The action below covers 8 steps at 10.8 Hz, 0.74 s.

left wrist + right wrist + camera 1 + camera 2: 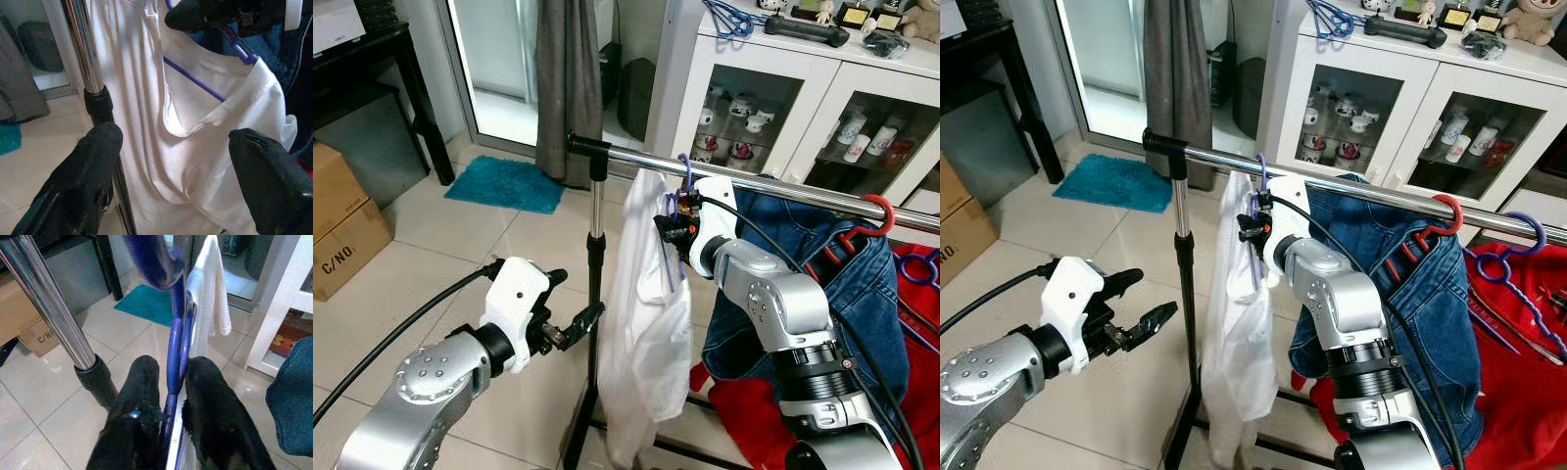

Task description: Hang hanger

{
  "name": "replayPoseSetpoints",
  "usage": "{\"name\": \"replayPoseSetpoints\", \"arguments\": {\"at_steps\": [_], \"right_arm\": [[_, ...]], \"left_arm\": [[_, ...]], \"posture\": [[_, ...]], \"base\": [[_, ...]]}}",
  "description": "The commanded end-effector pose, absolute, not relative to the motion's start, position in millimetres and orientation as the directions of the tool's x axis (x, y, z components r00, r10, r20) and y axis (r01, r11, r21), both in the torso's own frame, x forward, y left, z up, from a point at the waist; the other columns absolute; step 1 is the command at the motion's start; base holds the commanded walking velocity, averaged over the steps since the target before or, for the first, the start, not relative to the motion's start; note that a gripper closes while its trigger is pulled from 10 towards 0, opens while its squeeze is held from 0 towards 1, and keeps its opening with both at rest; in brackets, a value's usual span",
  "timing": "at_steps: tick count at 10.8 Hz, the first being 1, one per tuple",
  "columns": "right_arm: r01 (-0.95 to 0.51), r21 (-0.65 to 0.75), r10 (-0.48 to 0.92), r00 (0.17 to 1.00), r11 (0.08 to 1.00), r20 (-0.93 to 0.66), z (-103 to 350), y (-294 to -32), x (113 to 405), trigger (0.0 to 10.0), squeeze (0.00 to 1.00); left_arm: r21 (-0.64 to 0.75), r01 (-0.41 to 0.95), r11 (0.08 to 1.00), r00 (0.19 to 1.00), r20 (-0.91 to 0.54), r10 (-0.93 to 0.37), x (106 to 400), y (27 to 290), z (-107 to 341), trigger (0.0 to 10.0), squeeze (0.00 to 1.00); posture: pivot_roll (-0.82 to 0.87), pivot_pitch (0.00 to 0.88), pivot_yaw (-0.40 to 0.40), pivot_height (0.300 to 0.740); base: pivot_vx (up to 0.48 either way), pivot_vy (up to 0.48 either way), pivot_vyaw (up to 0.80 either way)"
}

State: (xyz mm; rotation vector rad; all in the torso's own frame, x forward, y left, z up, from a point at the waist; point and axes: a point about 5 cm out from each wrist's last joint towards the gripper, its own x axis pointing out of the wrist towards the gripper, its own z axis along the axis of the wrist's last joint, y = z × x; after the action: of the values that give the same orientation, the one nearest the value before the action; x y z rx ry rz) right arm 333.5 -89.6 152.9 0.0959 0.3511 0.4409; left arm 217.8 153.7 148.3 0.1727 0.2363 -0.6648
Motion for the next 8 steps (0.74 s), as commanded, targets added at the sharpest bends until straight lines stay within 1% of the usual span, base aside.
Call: {"name": "replayPoseSetpoints", "arguments": {"at_steps": [1, 6, 7, 8], "right_arm": [[-0.382, 0.153, 0.411, 0.866, 0.911, -0.286, 161, -97, 339, 0.0, 0.00], [-0.421, 0.128, 0.440, 0.864, 0.898, -0.244, 169, -105, 339, 0.0, 0.00], [-0.470, 0.124, 0.485, 0.855, 0.874, -0.184, 175, -105, 335, 0.0, 0.00], [-0.491, 0.122, 0.505, 0.848, 0.862, -0.160, 178, -107, 330, 0.0, 0.00]], "left_arm": [[0.093, 0.631, 0.770, 0.760, -0.273, -0.590, 220, 152, 148, 10.0, 0.00], [0.129, 0.601, 0.789, 0.792, -0.227, -0.566, 228, 151, 148, 10.0, 0.00], [0.101, 0.538, 0.837, 0.837, -0.177, -0.517, 233, 153, 150, 10.0, 0.00], [0.067, 0.489, 0.870, 0.867, -0.150, -0.476, 236, 153, 150, 10.0, 0.00]], "posture": [[0.16, 0.000, -0.072, 0.740], [0.16, 0.000, -0.072, 0.740], [0.17, 0.000, -0.080, 0.740], [0.18, 0.000, -0.084, 0.740]], "base": [[0.000, 0.000, 0.00], [0.000, 0.000, 0.00], [0.000, 0.000, 0.00], [0.000, 0.000, 0.00]]}}
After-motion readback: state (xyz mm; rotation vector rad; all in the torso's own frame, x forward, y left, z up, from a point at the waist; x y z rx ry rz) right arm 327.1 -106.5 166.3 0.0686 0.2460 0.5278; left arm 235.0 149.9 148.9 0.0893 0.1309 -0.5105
